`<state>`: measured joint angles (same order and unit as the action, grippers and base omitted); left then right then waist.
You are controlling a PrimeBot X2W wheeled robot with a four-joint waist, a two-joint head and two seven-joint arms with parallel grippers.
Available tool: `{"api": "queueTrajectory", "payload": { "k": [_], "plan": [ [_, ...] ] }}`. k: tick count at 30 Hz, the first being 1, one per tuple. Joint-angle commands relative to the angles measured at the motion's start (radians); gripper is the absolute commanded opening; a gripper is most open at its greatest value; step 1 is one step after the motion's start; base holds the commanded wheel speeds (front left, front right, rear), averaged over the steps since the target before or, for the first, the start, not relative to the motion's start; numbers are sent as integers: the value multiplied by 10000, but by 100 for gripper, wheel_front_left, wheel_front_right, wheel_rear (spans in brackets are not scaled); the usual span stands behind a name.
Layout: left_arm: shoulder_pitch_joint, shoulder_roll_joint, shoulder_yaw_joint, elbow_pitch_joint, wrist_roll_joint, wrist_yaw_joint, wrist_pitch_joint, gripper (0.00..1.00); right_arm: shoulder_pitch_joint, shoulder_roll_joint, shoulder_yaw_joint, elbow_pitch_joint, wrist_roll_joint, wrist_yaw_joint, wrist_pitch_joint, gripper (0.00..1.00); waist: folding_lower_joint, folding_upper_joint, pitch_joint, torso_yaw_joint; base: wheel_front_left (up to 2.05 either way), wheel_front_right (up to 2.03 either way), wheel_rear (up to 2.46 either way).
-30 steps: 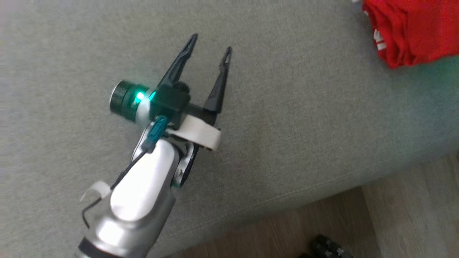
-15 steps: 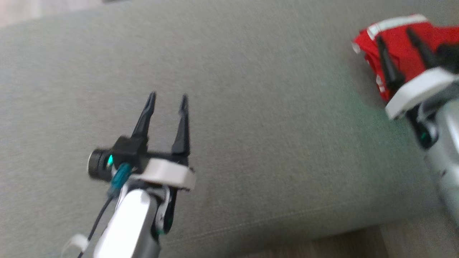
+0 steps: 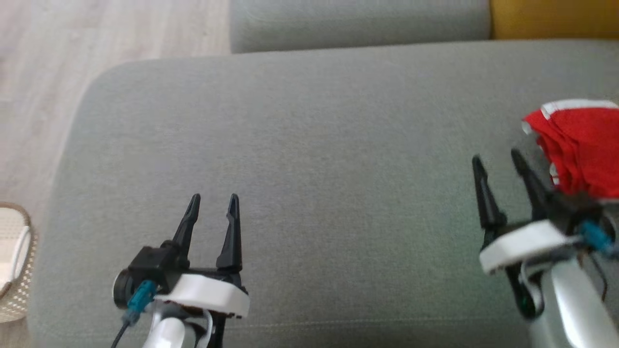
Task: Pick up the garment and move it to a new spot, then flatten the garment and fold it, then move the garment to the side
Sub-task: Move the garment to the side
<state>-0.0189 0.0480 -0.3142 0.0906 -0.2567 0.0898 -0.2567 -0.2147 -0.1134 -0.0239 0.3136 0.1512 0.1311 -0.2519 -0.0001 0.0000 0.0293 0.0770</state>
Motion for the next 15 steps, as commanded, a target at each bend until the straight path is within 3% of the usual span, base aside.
{"api": "queueTrajectory", "payload": {
  "k": [1, 7, 15],
  "plan": [
    [-227, 22, 380, -389, 6, -41, -51, 100, -4, 74, 86, -540, -139, -4, -98, 100, 1, 0, -203, 203, 0, 0, 0],
    [140, 22, 578, -416, 145, 206, -51, 100, 1061, 521, -137, -1302, -482, -4, -98, 100, 1, 0, -374, 350, 0, 0, 0],
    [300, 22, 705, -743, 163, 183, -51, 100, 1472, 625, -173, -1654, -483, -4, -98, 100, 1, 0, -444, 421, 0, 0, 0]
  ]
}}
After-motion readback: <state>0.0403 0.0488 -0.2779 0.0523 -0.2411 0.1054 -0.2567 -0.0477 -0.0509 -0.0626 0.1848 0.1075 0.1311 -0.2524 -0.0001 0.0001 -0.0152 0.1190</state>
